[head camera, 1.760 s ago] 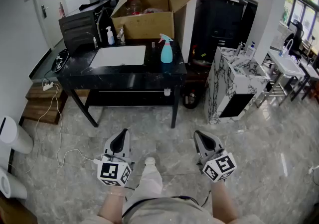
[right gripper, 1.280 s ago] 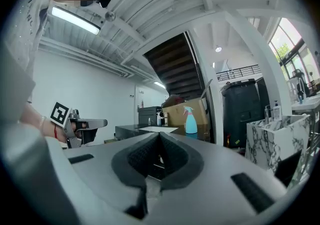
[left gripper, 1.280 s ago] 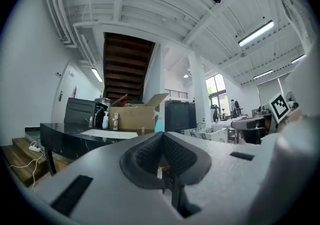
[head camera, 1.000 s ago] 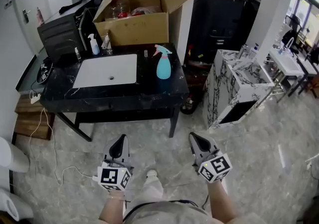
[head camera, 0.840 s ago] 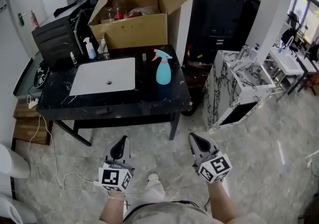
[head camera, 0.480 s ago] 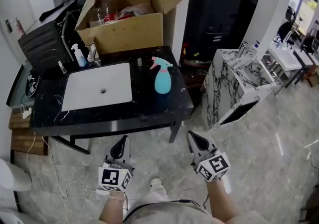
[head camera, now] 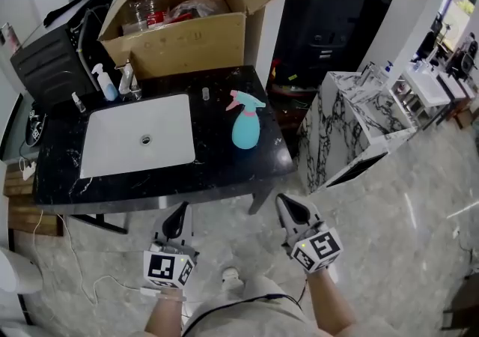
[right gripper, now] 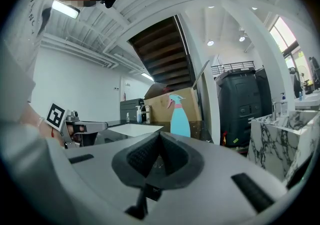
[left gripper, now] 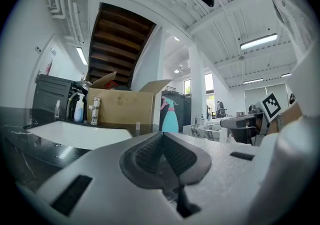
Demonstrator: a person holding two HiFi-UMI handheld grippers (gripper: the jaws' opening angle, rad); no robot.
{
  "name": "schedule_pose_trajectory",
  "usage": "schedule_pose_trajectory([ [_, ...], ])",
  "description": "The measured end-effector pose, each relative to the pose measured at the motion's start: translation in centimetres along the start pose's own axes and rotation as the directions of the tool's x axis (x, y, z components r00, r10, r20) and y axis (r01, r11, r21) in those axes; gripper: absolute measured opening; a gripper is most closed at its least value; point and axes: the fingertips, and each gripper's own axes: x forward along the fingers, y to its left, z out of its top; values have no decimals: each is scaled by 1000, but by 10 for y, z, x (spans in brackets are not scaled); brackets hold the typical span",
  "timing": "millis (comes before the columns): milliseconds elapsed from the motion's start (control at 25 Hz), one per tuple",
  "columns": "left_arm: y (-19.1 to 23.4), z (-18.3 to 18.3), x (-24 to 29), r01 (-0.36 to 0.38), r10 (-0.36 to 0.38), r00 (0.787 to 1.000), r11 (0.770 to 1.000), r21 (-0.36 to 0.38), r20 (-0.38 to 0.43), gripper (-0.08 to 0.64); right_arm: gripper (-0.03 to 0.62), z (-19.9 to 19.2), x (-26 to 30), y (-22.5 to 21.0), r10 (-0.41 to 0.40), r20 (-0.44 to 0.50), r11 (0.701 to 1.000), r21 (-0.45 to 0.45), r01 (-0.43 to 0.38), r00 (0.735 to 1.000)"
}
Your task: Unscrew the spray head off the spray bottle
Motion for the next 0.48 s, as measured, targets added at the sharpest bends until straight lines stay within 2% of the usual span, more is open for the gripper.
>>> schedule_pose_trajectory([
  [240,-10,7,33,76,-76,997,997,-4,16,5,5,11,23,-16,15,-4,1000,-16,-15,1000],
  [480,-13,16,77,120,-120,992,993,-10,34,6,5,25,59,-34,24,17,999,-35,-24,1000],
])
